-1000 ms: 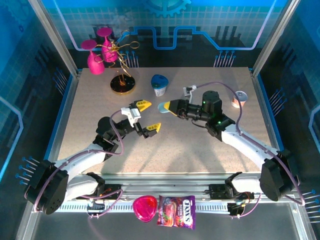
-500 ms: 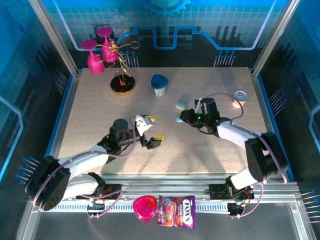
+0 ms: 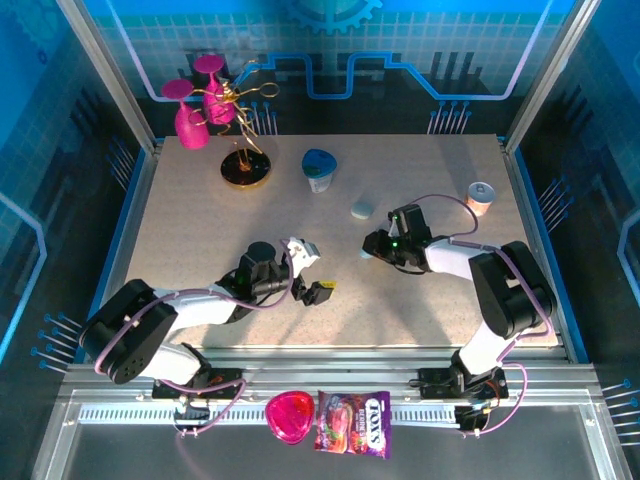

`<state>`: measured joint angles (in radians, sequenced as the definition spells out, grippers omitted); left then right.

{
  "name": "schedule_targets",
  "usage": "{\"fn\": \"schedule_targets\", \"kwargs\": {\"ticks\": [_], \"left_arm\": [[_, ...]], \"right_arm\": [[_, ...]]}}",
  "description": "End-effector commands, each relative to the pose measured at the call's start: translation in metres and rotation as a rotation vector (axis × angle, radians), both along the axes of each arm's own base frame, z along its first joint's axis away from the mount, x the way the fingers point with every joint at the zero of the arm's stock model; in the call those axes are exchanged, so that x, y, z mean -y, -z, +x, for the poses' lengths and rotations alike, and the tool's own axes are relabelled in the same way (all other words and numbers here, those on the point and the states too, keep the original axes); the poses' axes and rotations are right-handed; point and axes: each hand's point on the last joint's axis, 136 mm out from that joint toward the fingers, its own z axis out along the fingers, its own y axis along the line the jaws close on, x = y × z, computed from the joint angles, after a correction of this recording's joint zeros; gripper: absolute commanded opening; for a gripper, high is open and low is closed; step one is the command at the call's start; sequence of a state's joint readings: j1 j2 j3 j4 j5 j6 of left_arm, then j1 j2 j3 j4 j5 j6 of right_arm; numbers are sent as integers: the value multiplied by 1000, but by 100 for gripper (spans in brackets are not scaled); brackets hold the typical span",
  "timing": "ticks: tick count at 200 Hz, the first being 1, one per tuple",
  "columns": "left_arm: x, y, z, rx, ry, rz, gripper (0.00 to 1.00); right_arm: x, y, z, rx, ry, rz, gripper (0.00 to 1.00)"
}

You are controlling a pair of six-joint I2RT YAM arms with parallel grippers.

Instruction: Insert the wireless bluetooth earbuds into the charging case

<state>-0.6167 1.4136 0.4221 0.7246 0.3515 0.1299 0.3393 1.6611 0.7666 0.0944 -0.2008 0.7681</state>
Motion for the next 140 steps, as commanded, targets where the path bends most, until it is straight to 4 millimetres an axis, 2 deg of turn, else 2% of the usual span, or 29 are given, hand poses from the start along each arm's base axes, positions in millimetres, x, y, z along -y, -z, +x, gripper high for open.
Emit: {"fn": "schedule_targets", "kwargs": {"ticks": [1,26,41,57,75,94,104,122,140], "left_arm": [[6,-23,7,47,-7,-52,100],[-1,-31,11,50,-41,-73,99],[-12,-40,18,61,-88,-92,99],[-31,-52,29,90,-165,-104,99],[-61,-62,47,124,-305,-88,99],[-104,-63,71,138,-519,-42,99],[-123,-61,77,146,-597,-15,99],[-158,-59,84,173,-736,47,99],[-190,-47,90,166,-846,95,99]], "right_arm": [[18,-9,3,38,21,-48,51],[37,-28,4,97,37,-111,68],[51,-47,4,152,51,-154,76],[67,-68,3,228,55,-224,86],[81,-95,2,347,34,-321,100],[100,-119,1,461,40,-458,100],[109,-126,1,518,39,-535,100],[126,-130,4,589,39,-679,100],[145,-123,10,644,85,-818,100]]}}
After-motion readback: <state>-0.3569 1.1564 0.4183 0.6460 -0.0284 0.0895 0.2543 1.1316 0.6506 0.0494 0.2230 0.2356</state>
